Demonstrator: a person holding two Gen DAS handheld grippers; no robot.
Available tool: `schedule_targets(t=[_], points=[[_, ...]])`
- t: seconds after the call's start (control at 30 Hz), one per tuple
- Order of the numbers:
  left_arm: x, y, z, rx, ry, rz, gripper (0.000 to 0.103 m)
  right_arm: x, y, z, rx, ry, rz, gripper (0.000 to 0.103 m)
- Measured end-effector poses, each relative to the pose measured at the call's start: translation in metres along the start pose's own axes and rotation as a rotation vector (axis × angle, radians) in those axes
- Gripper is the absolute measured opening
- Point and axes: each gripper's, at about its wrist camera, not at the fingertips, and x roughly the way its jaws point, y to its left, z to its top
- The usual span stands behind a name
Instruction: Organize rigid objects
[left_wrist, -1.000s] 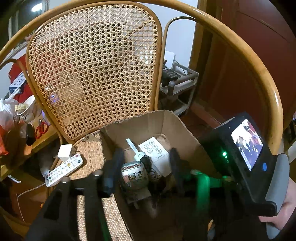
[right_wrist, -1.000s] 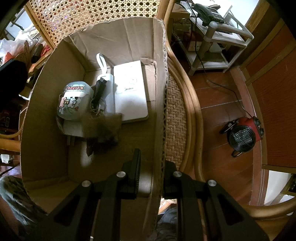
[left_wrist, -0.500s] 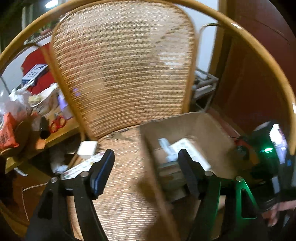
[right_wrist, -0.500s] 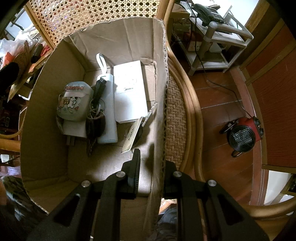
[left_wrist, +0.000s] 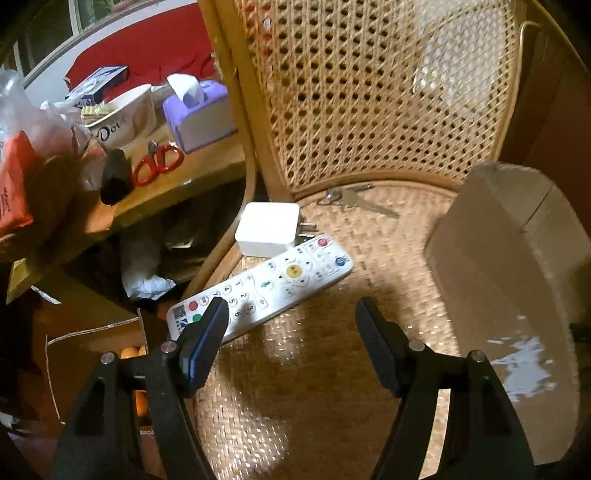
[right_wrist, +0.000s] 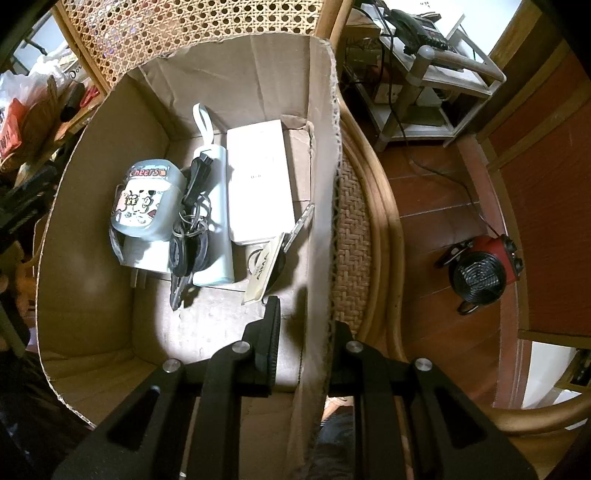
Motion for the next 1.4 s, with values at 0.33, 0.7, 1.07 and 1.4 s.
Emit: schedule_targets(t=[0.33,0.7,1.07,1.4], points=[[0.035,-0.007,0.025,0.018,0.037,-0.018,0.072,0.000,0.001,-0.002,-0.016,-0.004,0.000,0.020],[0.047,-0.013,0.031,0.075,0.044,-0.018,0.080,0.003,-0.002,0.000,-0.024,-0.001,0.005,0.021],[0.033,0.001,0.030,0.046,0.038,0.002,0.003,0.003,-0.003,0.002,-0.036,-0.003,0.007,0.022],[0.016,0.014,0.047,-0.029,-0.001,-0.045,0.075,0.003,-0.003,0.003,-0.048,-0.002,0.010,0.022]])
